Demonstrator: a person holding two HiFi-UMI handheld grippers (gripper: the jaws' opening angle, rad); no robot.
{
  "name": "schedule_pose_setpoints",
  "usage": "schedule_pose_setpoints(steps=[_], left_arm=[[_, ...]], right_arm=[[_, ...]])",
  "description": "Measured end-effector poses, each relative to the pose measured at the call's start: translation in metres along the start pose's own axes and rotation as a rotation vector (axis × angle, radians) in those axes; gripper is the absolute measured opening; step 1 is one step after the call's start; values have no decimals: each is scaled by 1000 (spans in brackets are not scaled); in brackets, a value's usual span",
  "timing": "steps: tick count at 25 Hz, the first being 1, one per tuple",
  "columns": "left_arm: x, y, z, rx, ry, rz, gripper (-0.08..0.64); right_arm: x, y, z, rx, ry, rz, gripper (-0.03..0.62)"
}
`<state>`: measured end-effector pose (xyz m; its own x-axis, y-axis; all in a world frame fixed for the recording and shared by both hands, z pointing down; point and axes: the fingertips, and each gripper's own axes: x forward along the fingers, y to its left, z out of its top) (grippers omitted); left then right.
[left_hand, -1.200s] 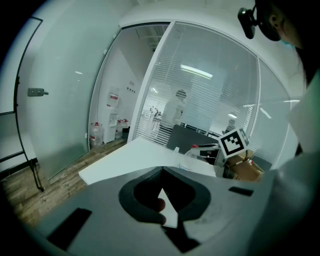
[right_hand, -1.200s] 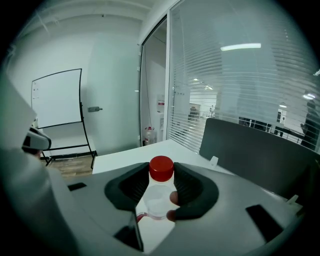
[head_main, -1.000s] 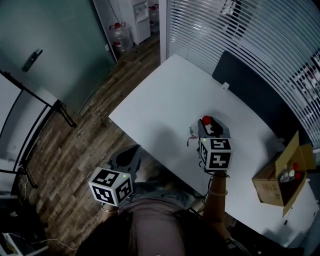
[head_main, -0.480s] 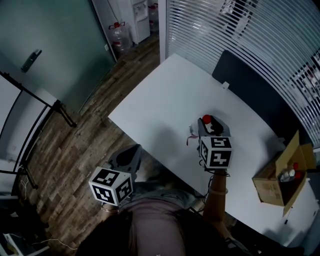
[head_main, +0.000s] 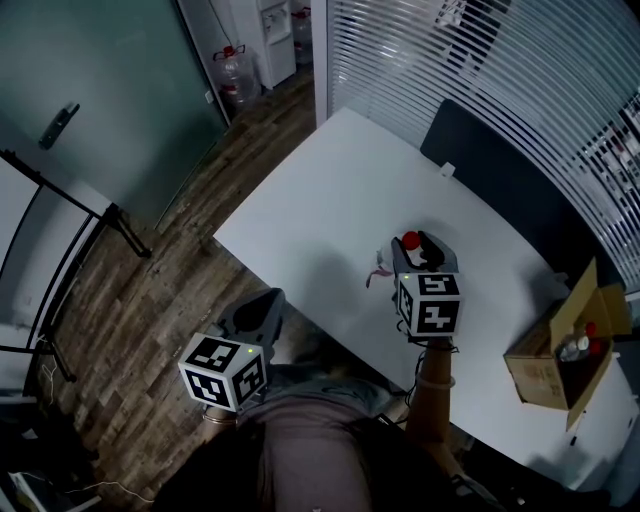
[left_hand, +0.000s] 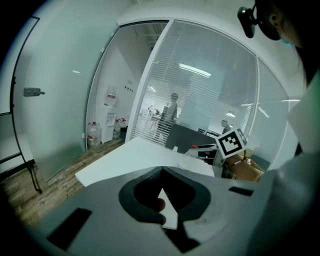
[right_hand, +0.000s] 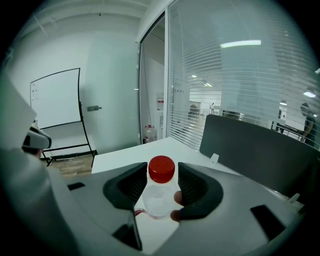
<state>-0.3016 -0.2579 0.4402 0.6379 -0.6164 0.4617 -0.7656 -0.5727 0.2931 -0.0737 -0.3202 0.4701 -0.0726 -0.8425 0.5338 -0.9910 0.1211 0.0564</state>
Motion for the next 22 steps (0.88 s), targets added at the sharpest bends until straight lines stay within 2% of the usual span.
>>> schedule_pose_setpoints(steps=[22], left_arm=[[4, -3, 6, 8, -13, -19, 6]], right_arm=[[-2, 6, 4, -40, 4, 9, 204]])
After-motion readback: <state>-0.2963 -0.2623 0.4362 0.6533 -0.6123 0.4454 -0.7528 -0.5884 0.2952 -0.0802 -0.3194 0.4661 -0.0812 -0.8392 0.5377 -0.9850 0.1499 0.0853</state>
